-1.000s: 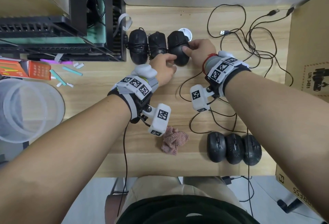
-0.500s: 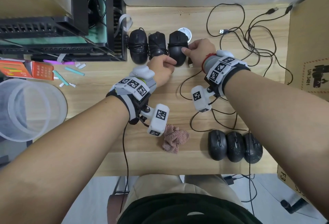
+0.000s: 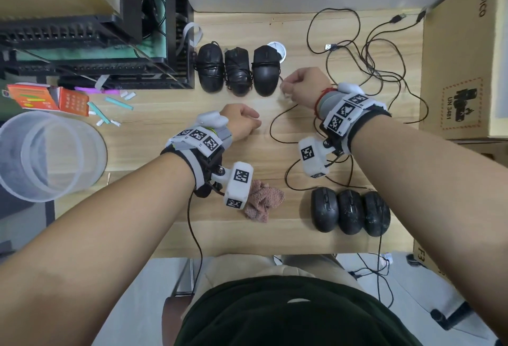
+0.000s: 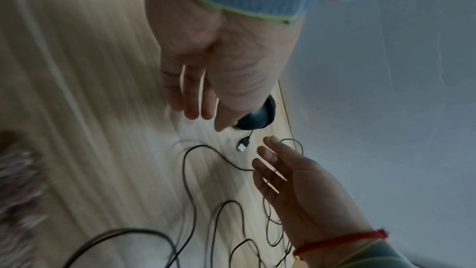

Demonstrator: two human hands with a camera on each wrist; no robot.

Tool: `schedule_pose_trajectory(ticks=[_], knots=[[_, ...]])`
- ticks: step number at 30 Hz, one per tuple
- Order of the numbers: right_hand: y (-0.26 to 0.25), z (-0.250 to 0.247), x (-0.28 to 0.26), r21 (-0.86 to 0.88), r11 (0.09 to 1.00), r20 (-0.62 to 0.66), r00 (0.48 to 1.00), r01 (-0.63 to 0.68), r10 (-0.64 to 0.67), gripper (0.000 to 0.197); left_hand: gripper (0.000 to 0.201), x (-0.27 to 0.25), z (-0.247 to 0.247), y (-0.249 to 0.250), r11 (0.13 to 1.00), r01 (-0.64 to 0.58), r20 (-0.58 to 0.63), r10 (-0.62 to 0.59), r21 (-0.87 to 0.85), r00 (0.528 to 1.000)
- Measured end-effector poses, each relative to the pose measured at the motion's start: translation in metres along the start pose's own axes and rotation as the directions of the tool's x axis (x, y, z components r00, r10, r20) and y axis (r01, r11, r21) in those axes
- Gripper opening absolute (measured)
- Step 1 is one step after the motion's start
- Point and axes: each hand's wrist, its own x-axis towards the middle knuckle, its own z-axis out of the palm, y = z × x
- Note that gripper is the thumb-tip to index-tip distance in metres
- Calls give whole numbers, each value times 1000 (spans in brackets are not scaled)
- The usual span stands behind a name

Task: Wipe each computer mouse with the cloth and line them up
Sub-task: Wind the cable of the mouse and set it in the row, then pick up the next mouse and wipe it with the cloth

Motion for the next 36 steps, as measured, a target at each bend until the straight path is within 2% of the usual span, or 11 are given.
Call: schedule_pose_trajectory(ticks=[6,14,17,20,23,24,26,28,31,34,36], knots=[[17,12,-55,35,999,207,978,-22,14,13,36,-35,22,-38,986,145,65,-151,88,986],[67,33,-109,-6,1000,302,953,-16,17,11,25,-88,68,-90,943,142,144,-192,300,971],[83,39,-125,-36,999,345,939,25,-12,10,27,-94,82,-111,948,141,50,-162,284,986],[98,40,-143,-93,993,472,881,68,-16,18,23,-104,92,-118,976,129,10,-133,175,991],[109,35,-164,-82,991,584,811,107,-39,39,18,-121,103,-101,966,131,92,-113,-221,989],[110,32,-168,-71,990,580,812,126,-61,44,22,-124,105,-92,918,154,114,-120,-367,986],[110,20,-177,-86,977,504,855,193,-124,51,24,-134,111,-70,851,172,117,-131,-496,984],[109,7,-181,-42,984,412,900,172,-140,38,25,-144,114,-48,805,190,144,-131,-562,981],[117,-14,-184,53,997,283,957,49,-62,16,26,-153,123,-32,796,210,115,-176,-568,978],[138,-31,-182,-6,997,204,976,-79,79,30,24,-152,141,-36,811,270,75,-272,-518,959],[150,-35,-189,-76,989,216,966,-128,142,28,27,-150,157,-44,814,347,128,-327,-465,936]])
